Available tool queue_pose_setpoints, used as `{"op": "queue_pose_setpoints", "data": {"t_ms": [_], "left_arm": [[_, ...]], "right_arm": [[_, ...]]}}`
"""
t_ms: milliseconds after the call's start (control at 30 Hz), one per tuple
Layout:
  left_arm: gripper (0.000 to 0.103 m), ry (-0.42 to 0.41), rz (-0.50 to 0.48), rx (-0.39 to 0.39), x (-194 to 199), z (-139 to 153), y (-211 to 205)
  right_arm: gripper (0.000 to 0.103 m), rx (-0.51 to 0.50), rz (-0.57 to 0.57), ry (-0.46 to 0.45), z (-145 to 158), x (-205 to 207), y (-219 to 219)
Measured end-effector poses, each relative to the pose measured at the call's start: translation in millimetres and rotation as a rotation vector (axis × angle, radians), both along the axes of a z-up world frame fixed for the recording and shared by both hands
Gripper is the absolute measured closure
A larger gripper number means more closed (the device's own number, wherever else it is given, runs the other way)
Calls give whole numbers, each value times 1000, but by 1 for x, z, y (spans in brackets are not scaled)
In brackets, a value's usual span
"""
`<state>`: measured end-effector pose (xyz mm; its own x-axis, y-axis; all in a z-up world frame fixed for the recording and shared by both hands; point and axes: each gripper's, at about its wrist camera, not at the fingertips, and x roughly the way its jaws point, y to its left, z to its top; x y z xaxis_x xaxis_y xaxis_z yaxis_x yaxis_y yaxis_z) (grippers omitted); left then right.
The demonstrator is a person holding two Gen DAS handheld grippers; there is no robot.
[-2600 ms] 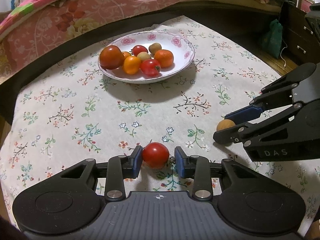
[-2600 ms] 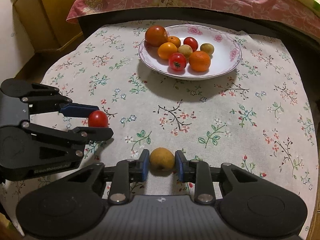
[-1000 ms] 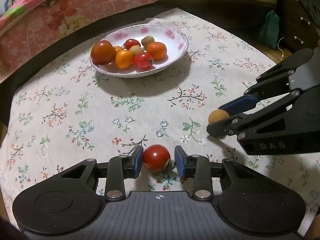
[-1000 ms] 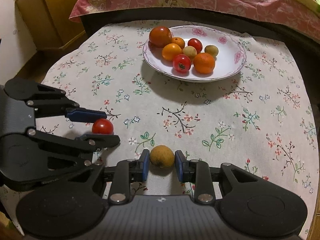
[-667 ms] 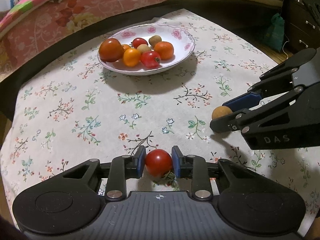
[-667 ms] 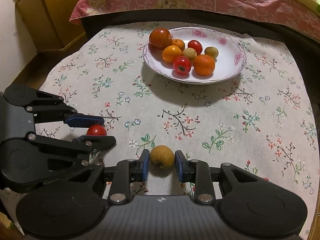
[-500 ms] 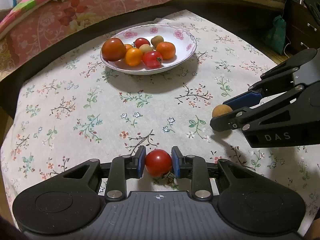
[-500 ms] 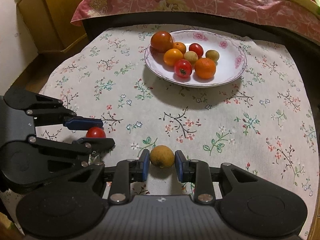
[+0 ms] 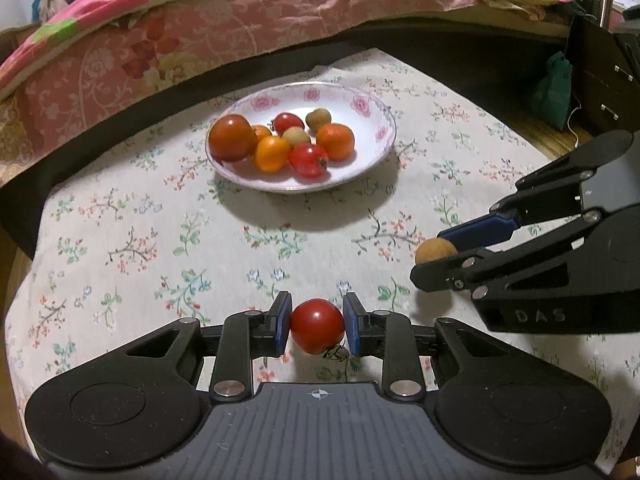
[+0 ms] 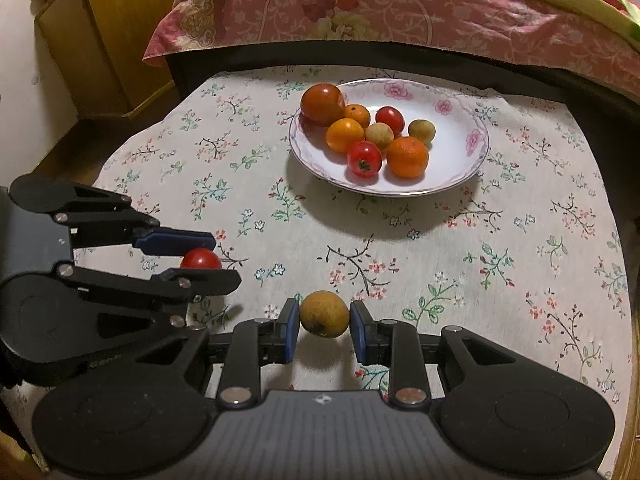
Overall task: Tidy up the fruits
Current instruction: 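Carry the cherry tomato and tan fruit toward the white plate with both grippers, then lower both held fruits over the white plate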
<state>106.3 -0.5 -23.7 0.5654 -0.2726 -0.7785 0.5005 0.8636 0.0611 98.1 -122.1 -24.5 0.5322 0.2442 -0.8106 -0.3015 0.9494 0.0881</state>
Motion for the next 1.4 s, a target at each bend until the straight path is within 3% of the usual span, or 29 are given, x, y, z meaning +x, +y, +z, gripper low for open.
{"op": "queue_pose_setpoints", "data": {"t_ms": [767,1400], "left_arm": [[68,-90,-5,-39,37,26,-19],[68,-130,2,-28,95,30,-44]], "right_arm": [[75,45,-72,-77,24,27,-18],[75,100,-144,-104,30,84,-49]]}}
